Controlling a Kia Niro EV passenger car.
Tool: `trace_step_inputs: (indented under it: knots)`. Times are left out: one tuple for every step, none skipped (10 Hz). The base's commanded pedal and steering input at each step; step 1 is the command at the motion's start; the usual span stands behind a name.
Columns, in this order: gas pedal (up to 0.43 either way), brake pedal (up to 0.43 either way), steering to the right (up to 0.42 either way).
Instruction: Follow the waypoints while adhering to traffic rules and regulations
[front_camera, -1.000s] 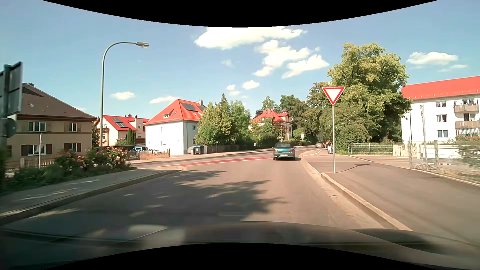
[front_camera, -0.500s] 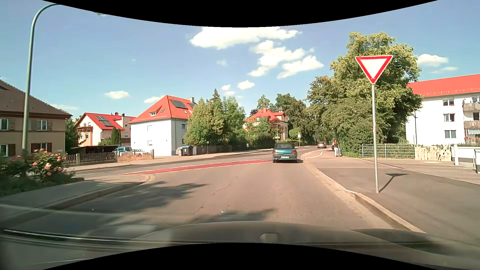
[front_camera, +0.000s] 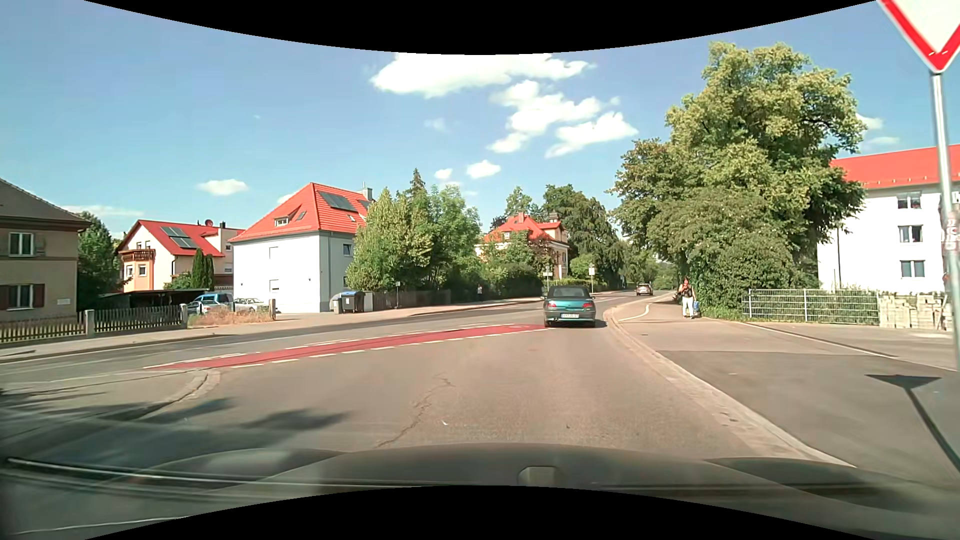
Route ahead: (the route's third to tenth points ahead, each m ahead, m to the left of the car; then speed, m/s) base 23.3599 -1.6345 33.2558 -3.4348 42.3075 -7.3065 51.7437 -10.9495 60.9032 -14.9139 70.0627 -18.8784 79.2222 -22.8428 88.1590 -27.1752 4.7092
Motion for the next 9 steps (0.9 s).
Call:
trace_step_inputs:
  knots:
    - [0.000, 0.226, 0.037]
    - [0.000, 0.220, 0.037]
    - [0.000, 0.220, 0.037]
    - [0.000, 0.201, 0.037]
    - [0.000, 0.061, 0.038]
    - [0.000, 0.006, 0.043]
    - [0.000, 0.006, 0.048]
    - [0.000, 0.006, 0.052]
    - [0.000, 0.006, 0.053]
